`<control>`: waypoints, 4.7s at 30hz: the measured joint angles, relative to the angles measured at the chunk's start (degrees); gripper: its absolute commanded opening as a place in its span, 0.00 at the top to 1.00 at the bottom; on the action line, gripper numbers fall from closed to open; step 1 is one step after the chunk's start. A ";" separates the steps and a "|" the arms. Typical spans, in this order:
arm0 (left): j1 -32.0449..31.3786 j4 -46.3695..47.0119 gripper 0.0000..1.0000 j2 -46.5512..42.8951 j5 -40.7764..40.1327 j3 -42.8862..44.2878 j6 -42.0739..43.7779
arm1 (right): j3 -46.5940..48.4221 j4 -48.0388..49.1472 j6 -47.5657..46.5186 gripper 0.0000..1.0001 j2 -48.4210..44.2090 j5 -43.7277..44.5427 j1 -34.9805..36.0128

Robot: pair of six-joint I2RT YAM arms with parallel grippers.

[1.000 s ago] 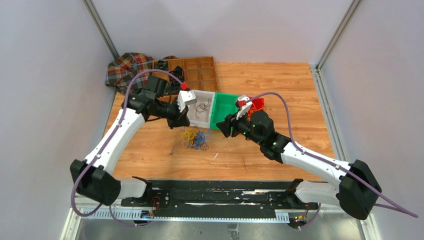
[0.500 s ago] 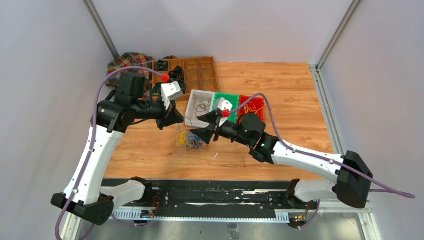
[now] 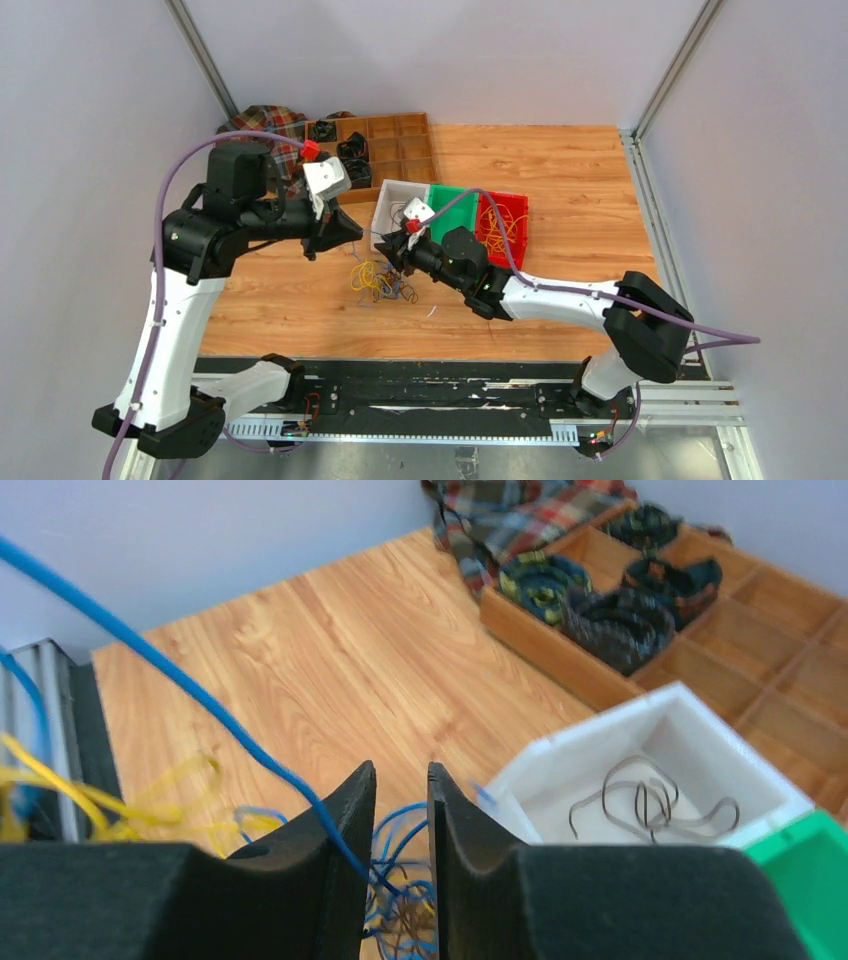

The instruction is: Untangle the cables

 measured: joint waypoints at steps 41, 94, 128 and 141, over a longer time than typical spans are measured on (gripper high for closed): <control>-0.24 40.28 0.99 0.35 -26.80 27.19 5.42 | -19.52 13.53 12.37 0.75 2.25 13.31 0.09; -10.34 50.47 1.00 22.60 -14.86 0.63 -7.02 | -15.76 -19.96 15.02 0.62 -28.96 21.38 -24.04; -14.08 36.17 1.00 38.51 -21.18 0.48 12.96 | -19.08 -22.43 15.82 0.63 -31.36 22.62 -27.08; -17.46 36.28 1.00 53.77 -28.48 6.91 13.70 | -19.08 -25.33 16.00 0.63 -33.29 22.56 -29.38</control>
